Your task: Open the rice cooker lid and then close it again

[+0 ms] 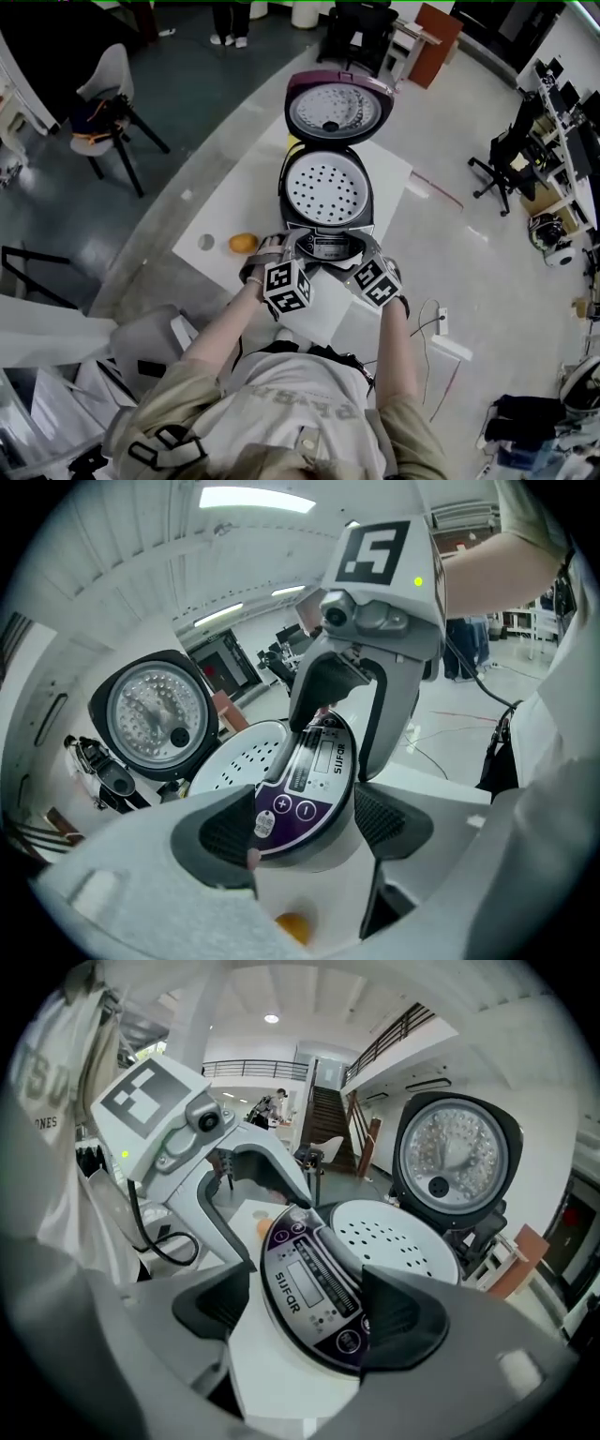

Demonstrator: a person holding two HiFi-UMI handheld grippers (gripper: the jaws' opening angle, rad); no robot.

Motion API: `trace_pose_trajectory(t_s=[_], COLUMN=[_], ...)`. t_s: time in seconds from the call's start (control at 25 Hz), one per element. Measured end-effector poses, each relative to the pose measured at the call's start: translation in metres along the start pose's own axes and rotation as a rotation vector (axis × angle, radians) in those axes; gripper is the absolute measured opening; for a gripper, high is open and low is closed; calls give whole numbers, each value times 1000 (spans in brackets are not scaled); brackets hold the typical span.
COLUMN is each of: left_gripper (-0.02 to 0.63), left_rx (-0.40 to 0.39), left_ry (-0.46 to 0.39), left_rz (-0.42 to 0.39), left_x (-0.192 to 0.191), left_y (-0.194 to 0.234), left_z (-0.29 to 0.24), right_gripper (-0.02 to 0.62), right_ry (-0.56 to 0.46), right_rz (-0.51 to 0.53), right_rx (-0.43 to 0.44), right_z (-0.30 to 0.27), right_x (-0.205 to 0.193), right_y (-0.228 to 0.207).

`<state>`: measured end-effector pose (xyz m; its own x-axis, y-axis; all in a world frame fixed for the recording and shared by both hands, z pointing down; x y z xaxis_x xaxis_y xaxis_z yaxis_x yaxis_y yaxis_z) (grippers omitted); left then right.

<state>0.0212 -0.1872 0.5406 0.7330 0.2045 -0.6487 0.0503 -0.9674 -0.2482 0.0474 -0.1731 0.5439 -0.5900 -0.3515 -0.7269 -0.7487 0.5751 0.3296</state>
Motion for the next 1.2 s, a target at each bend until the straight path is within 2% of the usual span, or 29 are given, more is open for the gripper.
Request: trace_pose_trajectory(t_s=[0.12,0.32,0.4,0.6,0.8,1.0,1.2], left_gripper=[344,344,344,344,344,344,344], left_rx=[16,74,99,162,221,266,313], left_ry=[-38,-72,-77,-87,-89,-111,-113], left_rz=[32,65,82,88,81,92,113], left_x=[-5,-12,-14,-8,1,12,16], left_y=[7,26,37,65,94,130,159], left_z=[12,39,48,68,84,96,99], right_gripper=[348,348,348,348,348,348,348], right_ry=[-53,-173,-220,-275,-338,-452,-466], right_rz=[-60,-237,-276,-278,-340,-423,-397], right_rx=[-25,-77,-104,-144,-179,-226,-229], right_z=[0,14,22,41,52,63,58], right_x=[3,18,25,36,44,61,61], right_y=[-5,-23,-33,-65,-106,-153,-177])
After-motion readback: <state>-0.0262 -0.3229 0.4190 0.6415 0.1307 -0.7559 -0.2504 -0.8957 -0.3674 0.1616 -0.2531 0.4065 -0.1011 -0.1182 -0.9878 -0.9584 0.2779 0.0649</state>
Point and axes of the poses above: the fingertips, and each gripper's own axes: z backward along the fingers, y to its left, x out of its top, the point moved 1 cm from there along z, backward along the fingers, and after that the axes turned 15 degrees about -x, right-handed, at the moved point
